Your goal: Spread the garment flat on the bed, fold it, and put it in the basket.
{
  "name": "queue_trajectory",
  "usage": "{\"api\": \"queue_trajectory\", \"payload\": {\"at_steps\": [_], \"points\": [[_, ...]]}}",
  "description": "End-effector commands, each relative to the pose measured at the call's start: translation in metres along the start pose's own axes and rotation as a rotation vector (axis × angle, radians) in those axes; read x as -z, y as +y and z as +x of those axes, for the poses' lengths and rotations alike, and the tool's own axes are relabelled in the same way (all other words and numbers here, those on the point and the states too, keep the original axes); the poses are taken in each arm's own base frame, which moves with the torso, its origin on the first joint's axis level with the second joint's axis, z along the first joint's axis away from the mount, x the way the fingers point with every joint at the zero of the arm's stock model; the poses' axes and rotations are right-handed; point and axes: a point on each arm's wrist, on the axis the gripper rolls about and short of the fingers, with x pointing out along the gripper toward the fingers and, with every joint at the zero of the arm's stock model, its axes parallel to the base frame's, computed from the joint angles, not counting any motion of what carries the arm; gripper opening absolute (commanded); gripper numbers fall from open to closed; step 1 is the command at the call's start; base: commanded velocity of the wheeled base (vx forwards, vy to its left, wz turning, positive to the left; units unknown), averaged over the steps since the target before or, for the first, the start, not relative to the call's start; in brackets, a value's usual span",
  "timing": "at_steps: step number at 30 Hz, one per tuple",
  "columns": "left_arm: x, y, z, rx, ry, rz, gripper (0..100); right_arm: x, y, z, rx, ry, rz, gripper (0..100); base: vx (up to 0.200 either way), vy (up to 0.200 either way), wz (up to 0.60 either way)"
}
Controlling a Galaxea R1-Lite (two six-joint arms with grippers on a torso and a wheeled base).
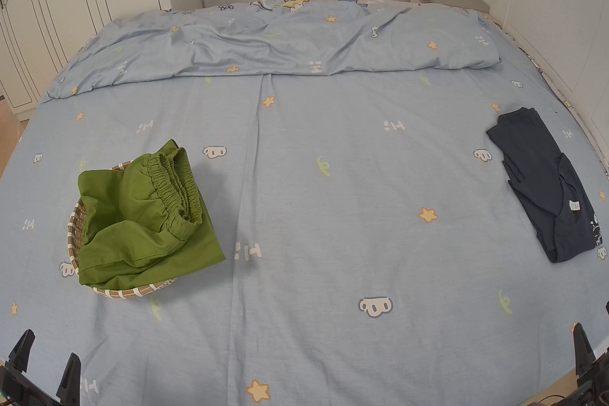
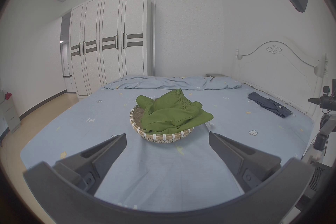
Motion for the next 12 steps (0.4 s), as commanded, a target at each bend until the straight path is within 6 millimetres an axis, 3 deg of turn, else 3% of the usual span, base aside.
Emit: {"api": "queue_trajectory", "payload": {"at_steps": [1,12], "points": [[0.0045,0.0,0.0011,0.0,0.016,-0.001,100,0.0054,-0.0005,-0.0001,0.019,0.002,0.006,100,0.0,0.0,0.0],[0.0045,0.0,0.0011,0.0,0.016,-0.001,100,0.0053,-0.0004,-0.0001,0.021,0.0,0.005,100,0.0,0.0,0.0]]}}
